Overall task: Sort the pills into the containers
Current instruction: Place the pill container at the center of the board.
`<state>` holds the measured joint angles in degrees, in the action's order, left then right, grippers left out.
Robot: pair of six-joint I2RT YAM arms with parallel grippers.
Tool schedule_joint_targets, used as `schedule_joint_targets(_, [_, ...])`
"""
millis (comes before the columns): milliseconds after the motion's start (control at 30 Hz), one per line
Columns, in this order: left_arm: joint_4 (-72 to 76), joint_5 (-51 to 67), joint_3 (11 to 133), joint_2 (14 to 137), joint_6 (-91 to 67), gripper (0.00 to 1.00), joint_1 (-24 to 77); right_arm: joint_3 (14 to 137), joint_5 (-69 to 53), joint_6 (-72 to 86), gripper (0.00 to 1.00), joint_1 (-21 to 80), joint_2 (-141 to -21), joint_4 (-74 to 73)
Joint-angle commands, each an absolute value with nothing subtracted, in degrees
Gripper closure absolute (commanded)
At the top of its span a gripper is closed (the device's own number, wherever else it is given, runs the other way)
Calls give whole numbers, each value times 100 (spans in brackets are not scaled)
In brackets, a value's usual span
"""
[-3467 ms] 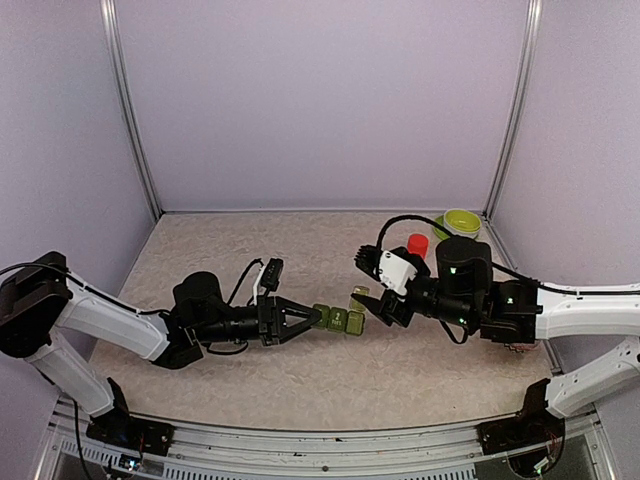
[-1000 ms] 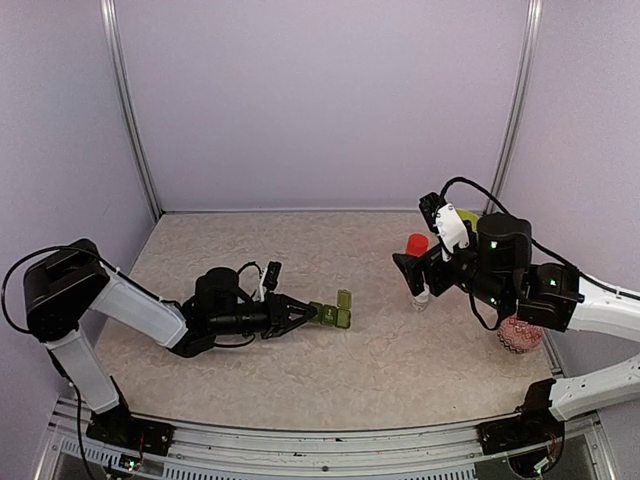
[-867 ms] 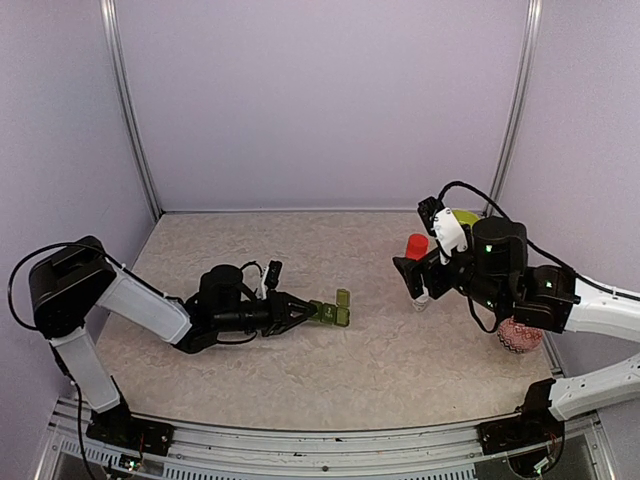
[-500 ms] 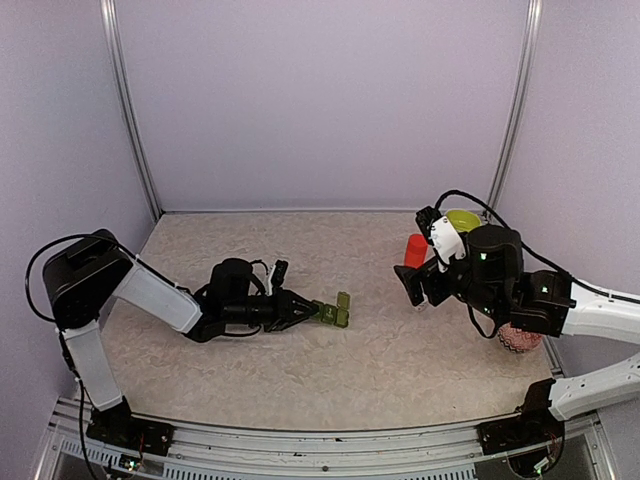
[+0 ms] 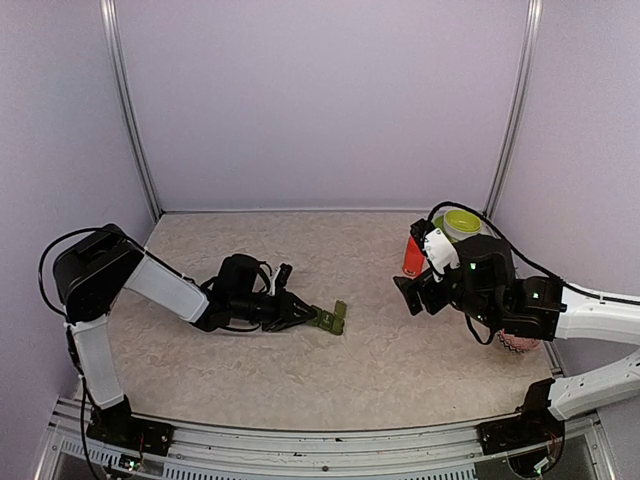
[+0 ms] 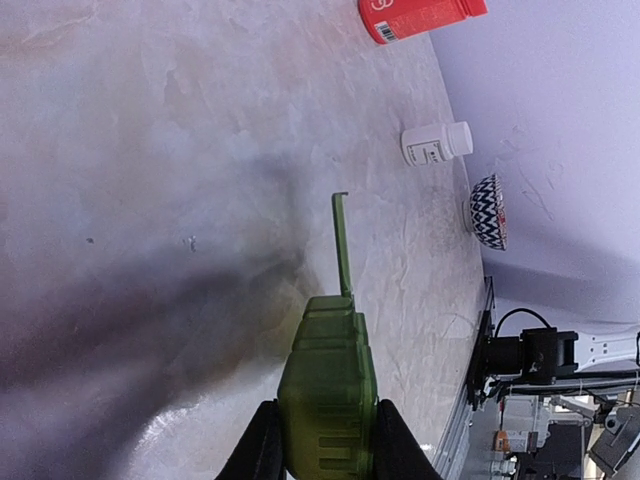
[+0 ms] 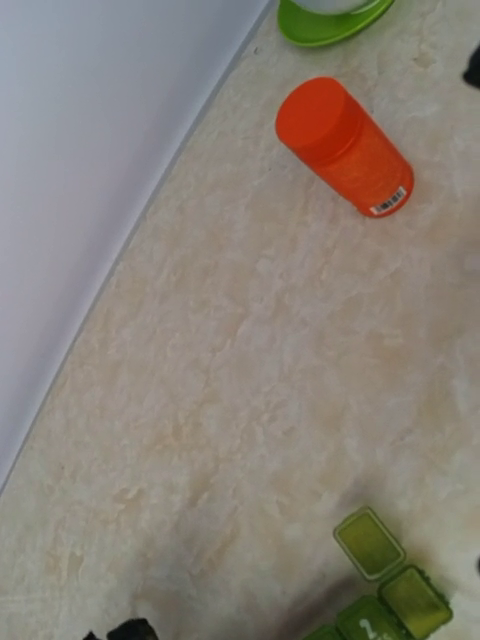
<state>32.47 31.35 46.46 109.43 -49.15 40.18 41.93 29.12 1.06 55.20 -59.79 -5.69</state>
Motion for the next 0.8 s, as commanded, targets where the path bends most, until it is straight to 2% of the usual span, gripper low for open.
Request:
schedule_joint_targets(0, [2921,3158,4813,11043,-4668,81,3940,4081,3170,96,0,5472,-5937,-473])
schedule_joint_targets(300, [2599,2942,4929,11074,-4495,74,3890,4082,3487,163,0,5441,-6040,-470])
schedule_joint_targets(767, [2110,2627,5220,11039,-4172,52,3653,4123,3542,488,0,4985,-6303,-561])
